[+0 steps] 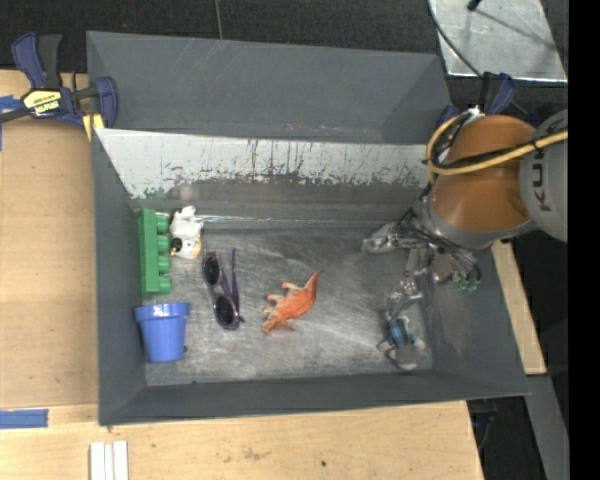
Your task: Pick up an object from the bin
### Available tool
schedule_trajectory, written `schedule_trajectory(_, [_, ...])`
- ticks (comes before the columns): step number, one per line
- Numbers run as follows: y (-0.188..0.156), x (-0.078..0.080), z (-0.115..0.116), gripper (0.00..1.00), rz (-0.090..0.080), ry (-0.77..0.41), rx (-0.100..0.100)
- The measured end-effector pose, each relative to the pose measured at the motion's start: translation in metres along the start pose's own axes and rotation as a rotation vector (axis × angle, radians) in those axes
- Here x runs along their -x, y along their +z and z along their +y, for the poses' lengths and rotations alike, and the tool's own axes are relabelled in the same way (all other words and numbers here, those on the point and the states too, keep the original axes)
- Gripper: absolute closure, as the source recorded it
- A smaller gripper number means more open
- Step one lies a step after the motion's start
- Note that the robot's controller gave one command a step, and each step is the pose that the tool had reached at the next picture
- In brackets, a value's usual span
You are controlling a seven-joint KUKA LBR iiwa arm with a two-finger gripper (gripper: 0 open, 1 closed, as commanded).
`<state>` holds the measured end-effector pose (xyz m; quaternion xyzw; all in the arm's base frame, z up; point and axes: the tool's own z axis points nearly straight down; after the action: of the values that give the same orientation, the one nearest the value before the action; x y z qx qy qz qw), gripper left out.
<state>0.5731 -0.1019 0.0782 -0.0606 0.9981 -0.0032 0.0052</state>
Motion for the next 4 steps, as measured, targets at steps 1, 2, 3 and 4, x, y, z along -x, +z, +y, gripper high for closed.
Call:
schedule_trajectory(1, [-0.006,-0.010,0.014,0.00,0.009,-0.037,0.004])
schedule_trajectory(2, [-0.040,0.017,0.002,0.00,0.000,0.048,0.005])
schedule_trajectory(3, [-0.033,0.018,-0.016,0.00,0.005,0.144,0.005])
schedule_trajectory(4, [-0.068,0.035,0.017,0.00,0.012,-0.064,0.005])
